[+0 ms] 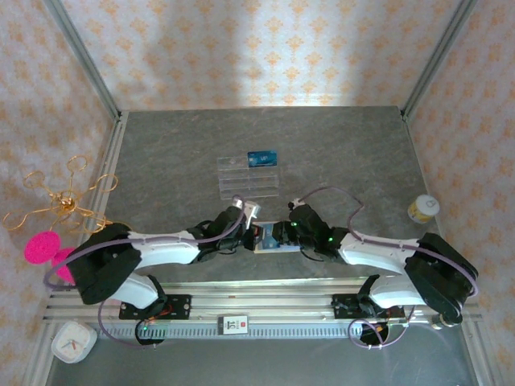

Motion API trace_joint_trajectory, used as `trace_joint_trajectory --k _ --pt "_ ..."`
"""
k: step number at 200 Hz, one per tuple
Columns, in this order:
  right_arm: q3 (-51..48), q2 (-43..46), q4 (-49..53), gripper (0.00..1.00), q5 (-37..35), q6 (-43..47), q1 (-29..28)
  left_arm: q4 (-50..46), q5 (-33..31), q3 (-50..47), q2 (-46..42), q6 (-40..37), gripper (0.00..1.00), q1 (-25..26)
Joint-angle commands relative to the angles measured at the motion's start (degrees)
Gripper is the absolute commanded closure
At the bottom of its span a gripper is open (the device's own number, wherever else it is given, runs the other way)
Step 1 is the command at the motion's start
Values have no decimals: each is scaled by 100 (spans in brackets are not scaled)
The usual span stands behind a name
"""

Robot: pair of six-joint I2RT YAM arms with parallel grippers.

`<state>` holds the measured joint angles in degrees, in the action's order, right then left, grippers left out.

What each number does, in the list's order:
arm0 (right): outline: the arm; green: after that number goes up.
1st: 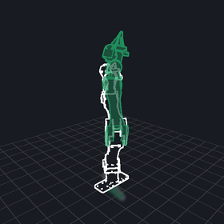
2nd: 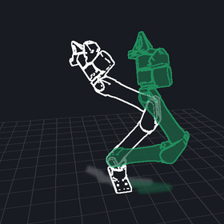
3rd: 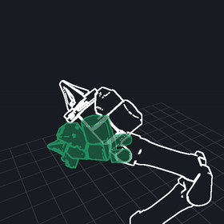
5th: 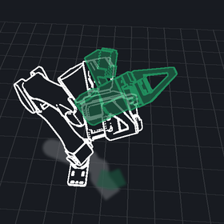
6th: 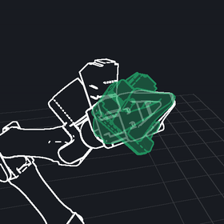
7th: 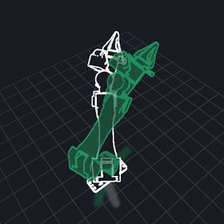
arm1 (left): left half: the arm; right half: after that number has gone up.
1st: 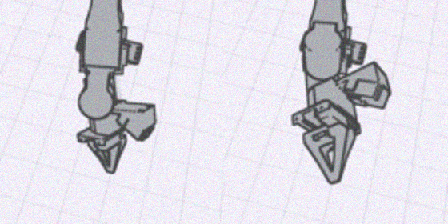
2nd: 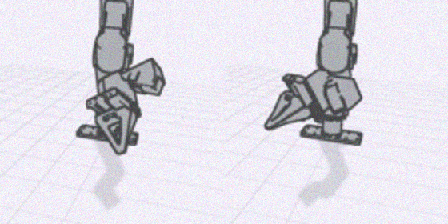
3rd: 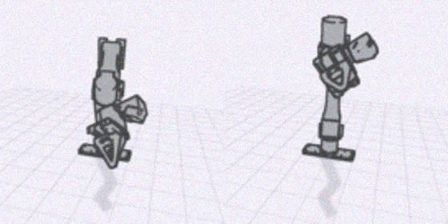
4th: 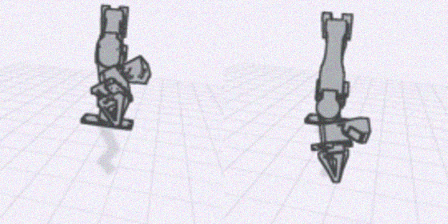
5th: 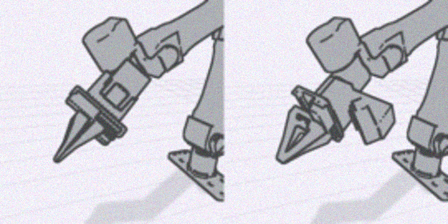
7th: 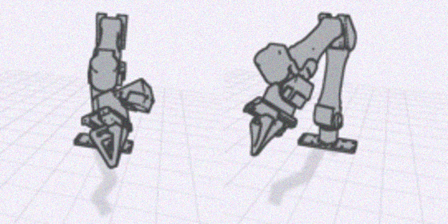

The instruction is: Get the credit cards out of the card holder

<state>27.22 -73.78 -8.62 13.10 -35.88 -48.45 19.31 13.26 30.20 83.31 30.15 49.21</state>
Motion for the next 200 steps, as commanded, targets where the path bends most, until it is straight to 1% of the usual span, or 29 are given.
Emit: trace_joint_trajectory --k 1,65,114,123,136,162,180,194,200 --pt "47 -189 -18 77 324 193 94 246 79 83 333 113 100 80" --pt "-87 -624 -109 78 249 170 185 75 -233 -57 696 148 100 62" --pt "-111 -757 -170 80 265 103 195 86 -134 -214 897 220 100 53" --pt "-120 -742 -193 82 272 99 195 109 -130 -233 922 220 100 54" --pt "-168 -702 -336 84 388 74 195 117 -120 -243 931 224 100 49" --pt "-190 -719 -416 84 460 4 204 113 -113 -234 931 203 100 54" --pt "-247 -671 -460 90 434 -68 225 85 -112 -216 907 184 100 45" --pt "-301 -600 -468 100 422 -108 256 71 -121 -225 868 188 100 37" --pt "-329 -541 -467 100 401 -129 264 73 -113 -232 861 176 100 36"
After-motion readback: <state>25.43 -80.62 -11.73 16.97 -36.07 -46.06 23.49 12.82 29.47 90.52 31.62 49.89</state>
